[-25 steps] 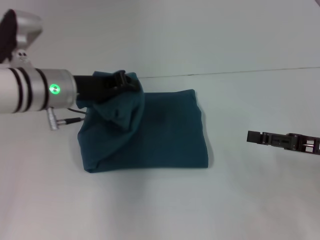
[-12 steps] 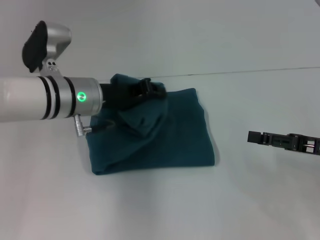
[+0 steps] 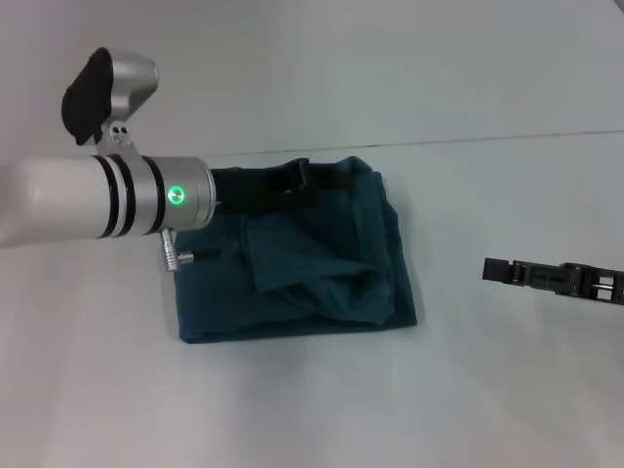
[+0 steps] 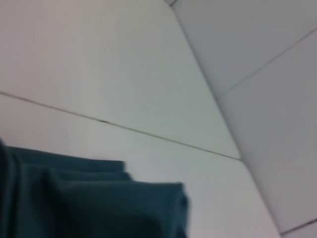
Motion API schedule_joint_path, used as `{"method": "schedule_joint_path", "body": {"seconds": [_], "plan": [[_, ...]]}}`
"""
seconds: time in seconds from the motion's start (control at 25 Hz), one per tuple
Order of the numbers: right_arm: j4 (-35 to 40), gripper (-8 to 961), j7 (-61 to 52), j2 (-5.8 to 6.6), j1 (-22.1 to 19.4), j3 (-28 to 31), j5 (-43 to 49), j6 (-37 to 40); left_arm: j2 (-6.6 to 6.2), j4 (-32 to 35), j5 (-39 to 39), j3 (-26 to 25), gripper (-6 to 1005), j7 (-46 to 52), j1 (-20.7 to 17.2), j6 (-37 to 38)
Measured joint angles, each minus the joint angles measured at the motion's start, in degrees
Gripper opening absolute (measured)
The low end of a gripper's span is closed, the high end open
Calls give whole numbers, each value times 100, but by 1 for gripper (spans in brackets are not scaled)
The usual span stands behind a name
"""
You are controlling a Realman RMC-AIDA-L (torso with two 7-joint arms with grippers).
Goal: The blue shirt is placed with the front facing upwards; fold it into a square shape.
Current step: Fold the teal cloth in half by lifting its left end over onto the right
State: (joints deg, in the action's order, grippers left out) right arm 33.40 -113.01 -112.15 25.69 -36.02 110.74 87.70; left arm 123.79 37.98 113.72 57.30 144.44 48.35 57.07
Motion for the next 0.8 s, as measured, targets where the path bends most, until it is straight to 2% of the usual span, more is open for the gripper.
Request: {"method": "schedule_joint_path", "body": {"seconds": [0.2,0.4,0.52,0.64,0.8], "plan": [[0,884,-3,4,9,-11,0,2,-136,165,-229,-29,498,-73,-185,198],[0,884,-20,36,1,-11,0,4,-366,169,-184,-201,705,241,-467,388],[-5,884,-27,43,0,-11,0,7,-497,79,-140,-177,745,559,-631,625],[-8,884,-28,44,5,-10,0,11,-560,42,-74,-176,745,819,-784,928],[-9,884,-29,44,17,-10,0,16,-535,0,25,-176,745,969,-933,1090]]}}
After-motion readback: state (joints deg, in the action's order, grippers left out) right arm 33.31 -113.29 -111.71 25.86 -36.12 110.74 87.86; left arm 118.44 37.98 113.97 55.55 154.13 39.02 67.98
